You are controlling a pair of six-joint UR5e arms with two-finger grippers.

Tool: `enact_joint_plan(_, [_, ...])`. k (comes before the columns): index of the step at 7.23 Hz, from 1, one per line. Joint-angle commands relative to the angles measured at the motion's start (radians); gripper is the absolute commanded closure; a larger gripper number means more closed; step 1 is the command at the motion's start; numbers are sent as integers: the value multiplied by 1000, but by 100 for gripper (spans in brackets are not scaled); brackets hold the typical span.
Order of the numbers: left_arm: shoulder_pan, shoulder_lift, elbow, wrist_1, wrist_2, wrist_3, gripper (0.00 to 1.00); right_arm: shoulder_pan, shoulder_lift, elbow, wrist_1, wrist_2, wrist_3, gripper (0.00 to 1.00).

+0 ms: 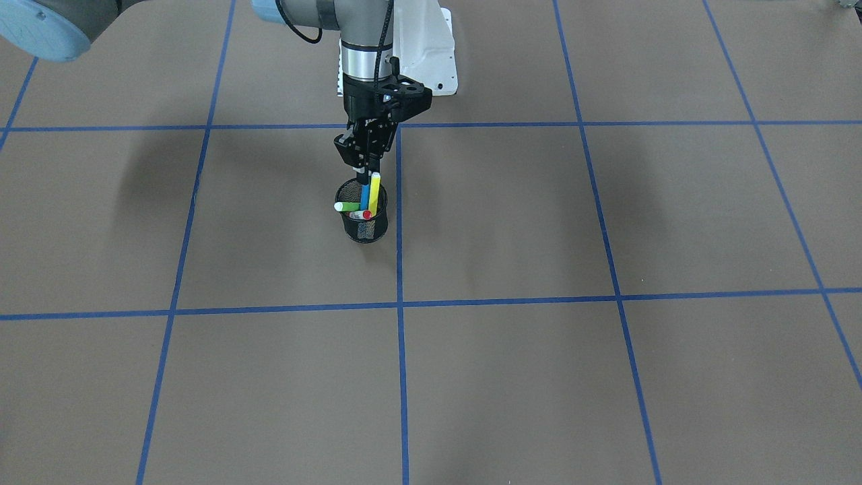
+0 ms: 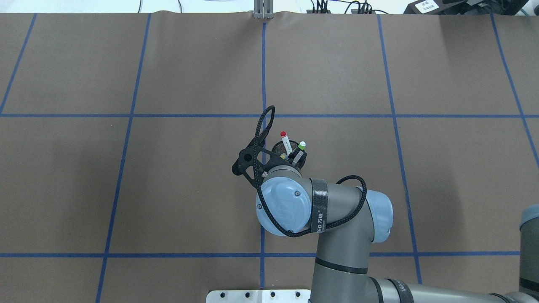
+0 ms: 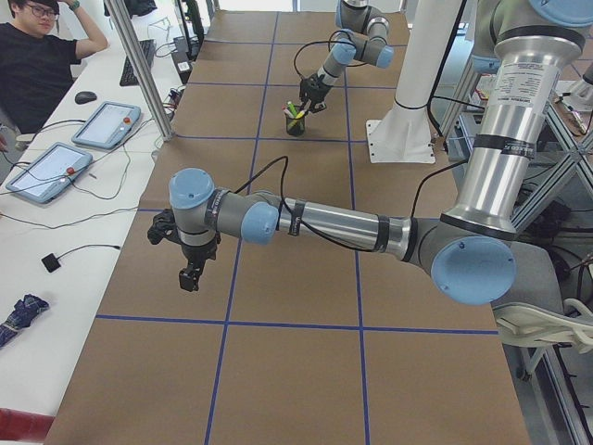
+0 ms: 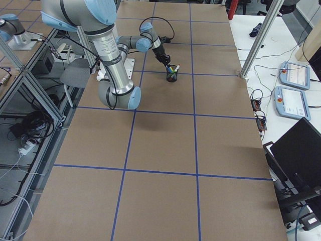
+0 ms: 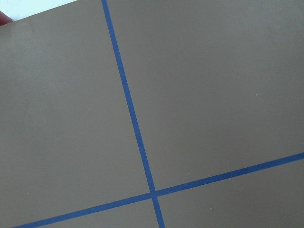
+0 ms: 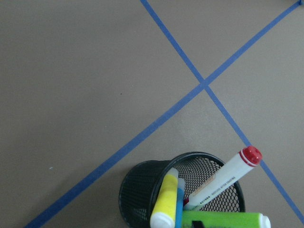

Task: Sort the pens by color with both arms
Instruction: 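Lower the right gripper into the cup and grasp the blue marker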

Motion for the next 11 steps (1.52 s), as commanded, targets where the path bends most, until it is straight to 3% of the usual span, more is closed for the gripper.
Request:
enact_joint_plan(1, [0, 0, 1, 0, 0, 0, 0, 0, 2, 1, 0, 0, 3, 75])
enact_joint_plan(5, [0, 0, 1, 0, 0, 0, 0, 1, 5, 12, 2, 0, 3, 87])
enact_joint_plan(11, [0, 3, -6, 0, 0, -2, 0, 37, -38, 141, -12, 9, 3, 100])
